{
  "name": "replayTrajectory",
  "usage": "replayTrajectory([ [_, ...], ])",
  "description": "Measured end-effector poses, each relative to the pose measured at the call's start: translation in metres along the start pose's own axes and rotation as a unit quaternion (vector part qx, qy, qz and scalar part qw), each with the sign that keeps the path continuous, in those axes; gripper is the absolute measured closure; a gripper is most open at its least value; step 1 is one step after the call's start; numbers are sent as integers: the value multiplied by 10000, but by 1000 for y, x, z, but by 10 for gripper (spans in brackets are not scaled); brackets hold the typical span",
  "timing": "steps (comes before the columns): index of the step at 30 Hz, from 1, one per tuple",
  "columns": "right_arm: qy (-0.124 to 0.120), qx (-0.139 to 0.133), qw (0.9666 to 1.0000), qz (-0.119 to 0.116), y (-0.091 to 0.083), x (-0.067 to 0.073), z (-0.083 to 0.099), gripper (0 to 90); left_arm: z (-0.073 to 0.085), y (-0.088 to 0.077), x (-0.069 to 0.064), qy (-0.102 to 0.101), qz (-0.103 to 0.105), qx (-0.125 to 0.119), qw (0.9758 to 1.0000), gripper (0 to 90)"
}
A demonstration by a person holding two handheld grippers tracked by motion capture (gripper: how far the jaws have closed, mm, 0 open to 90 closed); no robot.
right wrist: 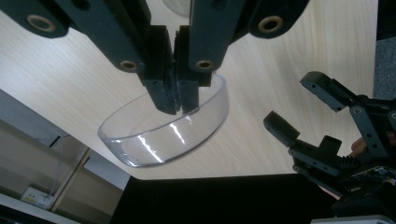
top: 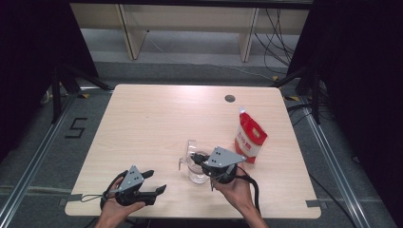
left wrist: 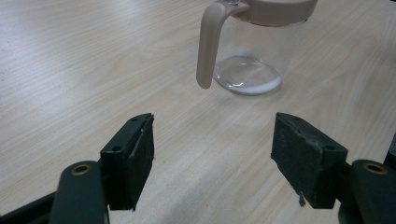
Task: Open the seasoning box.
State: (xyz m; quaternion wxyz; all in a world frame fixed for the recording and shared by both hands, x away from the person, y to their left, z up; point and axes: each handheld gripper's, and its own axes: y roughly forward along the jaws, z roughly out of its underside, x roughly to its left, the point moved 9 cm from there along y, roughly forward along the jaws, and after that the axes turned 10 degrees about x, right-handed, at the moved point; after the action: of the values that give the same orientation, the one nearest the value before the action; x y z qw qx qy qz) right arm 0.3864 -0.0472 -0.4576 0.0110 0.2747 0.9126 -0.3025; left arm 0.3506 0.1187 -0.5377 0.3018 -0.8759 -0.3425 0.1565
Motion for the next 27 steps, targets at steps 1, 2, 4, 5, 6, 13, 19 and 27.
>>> replayTrajectory([
  [1, -30, 9, 10000, -8, 1, 0, 0, 881, 0, 0, 0, 25, -14, 1, 10000, 298],
  [2, -15, 3, 10000, 2, 2, 1, -1, 881, 0, -1, 1, 43, -16, 2, 10000, 298],
  [4, -83, -14, 10000, 11, 3, 1, -3, 880, 0, -1, 2, 155, -46, 21, 9999, 298],
  [5, 28, 36, 10000, -23, 5, 4, -4, 879, -1, 0, 0, -50, 8, -42, 10000, 297],
  [6, -101, -12, 9999, -23, 6, 3, -6, 879, -1, 0, 0, -36, 10, -33, 10000, 297],
  [13, -92, 0, 9999, -127, 15, 11, -9, 875, 0, -2, 2, 50, -26, -9, 10000, 297],
  [19, -20, -23, 9999, -115, 10, 6, -7, 857, -1, -2, 2, -34, -17, -60, 10000, 293],
  [27, 355, -143, 9991, 165, -6, -15, 7, 661, -1, -2, 4, -19, -67, -26, 10000, 268],
])
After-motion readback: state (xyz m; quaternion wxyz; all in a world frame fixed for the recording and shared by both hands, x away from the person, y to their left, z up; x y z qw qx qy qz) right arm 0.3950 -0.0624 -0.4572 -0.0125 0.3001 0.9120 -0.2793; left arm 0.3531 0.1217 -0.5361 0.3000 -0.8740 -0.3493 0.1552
